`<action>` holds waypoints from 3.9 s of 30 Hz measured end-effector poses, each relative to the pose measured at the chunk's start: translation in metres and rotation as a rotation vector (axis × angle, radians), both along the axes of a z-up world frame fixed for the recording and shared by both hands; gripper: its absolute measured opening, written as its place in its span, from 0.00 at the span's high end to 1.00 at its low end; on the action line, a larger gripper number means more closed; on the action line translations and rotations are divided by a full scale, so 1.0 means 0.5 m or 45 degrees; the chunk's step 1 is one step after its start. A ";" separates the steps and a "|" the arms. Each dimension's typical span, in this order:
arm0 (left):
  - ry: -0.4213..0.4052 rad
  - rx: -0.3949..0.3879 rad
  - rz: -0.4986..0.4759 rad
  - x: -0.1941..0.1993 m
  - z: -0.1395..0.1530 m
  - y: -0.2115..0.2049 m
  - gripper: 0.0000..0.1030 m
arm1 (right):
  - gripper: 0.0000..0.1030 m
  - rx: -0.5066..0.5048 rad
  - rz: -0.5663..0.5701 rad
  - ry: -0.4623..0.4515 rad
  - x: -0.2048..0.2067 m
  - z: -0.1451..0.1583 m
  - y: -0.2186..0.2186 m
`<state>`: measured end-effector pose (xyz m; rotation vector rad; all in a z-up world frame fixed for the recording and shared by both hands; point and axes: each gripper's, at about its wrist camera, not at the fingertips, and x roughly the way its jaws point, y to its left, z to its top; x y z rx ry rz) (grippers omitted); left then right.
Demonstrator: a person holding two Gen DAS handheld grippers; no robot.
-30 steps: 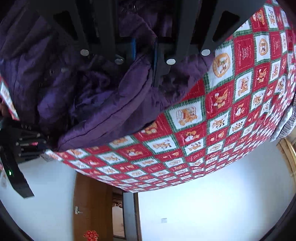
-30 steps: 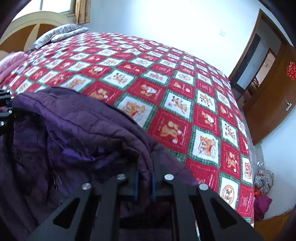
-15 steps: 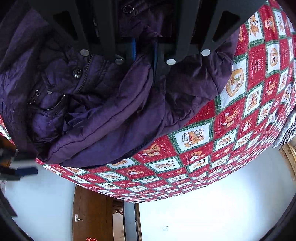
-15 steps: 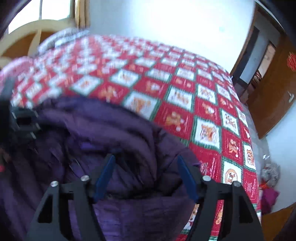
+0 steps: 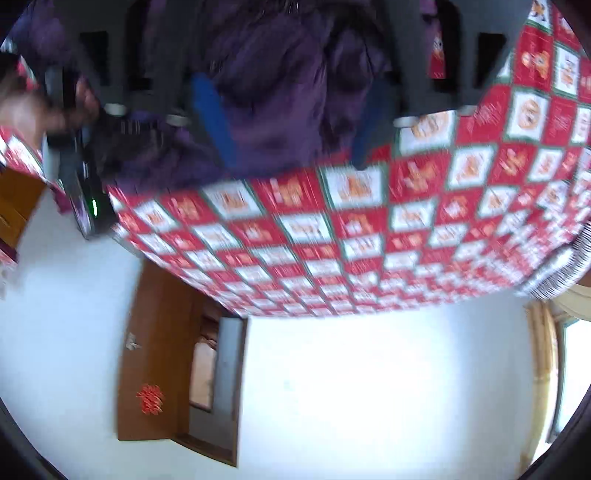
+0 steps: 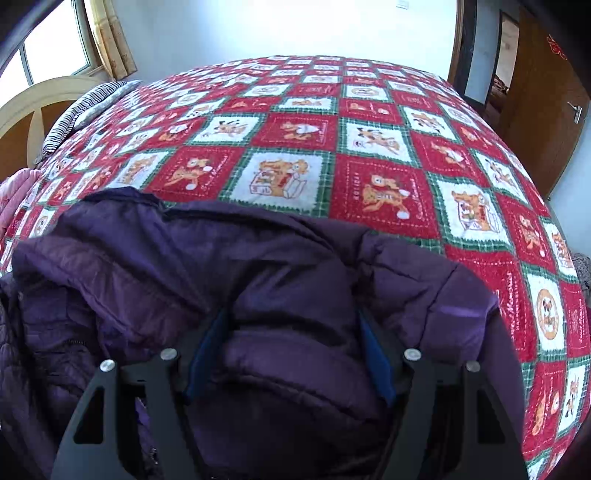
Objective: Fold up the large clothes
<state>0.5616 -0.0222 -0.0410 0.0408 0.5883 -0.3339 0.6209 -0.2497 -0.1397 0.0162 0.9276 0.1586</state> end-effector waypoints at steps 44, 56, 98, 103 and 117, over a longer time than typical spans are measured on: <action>0.281 0.325 0.216 0.126 -0.220 -0.071 0.19 | 0.23 -0.076 -0.030 -0.080 -0.016 -0.029 0.019; 0.281 0.399 0.096 0.102 -0.218 -0.156 0.16 | 0.23 -0.016 -0.034 -0.109 -0.024 -0.028 0.007; 0.350 0.229 0.160 0.114 -0.210 -0.108 0.01 | 0.20 -0.045 0.000 -0.030 -0.010 -0.013 0.011; 0.135 0.101 0.135 -0.008 -0.043 -0.045 0.01 | 0.15 0.097 -0.049 -0.205 -0.097 0.096 -0.077; 0.311 0.176 0.166 -0.648 -0.182 0.111 0.01 | 0.15 0.166 -0.141 0.056 -0.681 -0.021 -0.213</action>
